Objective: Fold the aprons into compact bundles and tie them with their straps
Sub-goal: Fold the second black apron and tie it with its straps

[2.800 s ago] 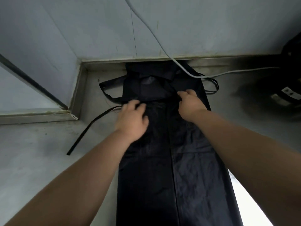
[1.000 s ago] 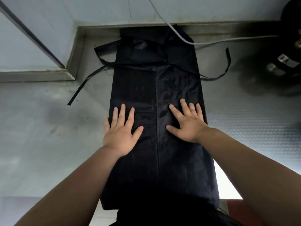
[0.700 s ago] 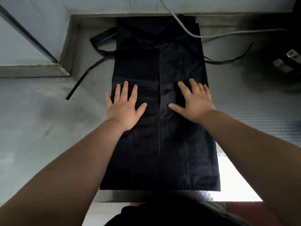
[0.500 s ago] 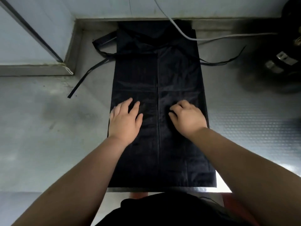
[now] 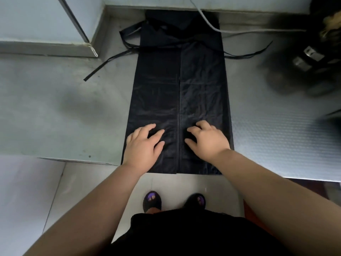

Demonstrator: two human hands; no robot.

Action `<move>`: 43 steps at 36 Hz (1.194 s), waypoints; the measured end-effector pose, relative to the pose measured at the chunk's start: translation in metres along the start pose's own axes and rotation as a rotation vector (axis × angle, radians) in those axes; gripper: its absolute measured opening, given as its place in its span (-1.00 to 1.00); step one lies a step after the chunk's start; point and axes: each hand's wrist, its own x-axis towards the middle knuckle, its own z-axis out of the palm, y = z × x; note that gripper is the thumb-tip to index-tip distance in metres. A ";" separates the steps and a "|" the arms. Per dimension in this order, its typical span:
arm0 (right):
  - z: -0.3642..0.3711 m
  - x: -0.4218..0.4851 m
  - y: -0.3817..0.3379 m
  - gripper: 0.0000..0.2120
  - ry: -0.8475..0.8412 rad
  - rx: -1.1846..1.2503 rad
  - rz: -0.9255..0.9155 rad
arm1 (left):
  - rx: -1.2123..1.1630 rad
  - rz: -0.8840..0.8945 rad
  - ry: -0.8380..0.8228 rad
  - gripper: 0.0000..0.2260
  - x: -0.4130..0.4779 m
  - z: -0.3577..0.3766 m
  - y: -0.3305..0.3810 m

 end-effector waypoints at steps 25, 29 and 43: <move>0.020 -0.069 -0.019 -0.61 -0.094 0.110 -0.008 | -0.214 0.243 -0.169 -0.78 -0.038 -0.013 -0.009; 0.022 -0.067 -0.017 -0.65 -0.122 0.091 0.004 | -0.249 0.238 -0.093 -0.84 -0.045 -0.005 -0.007; 0.029 -0.064 -0.010 -0.68 -0.108 0.080 -0.030 | -0.233 0.341 0.000 -0.88 -0.049 0.003 -0.001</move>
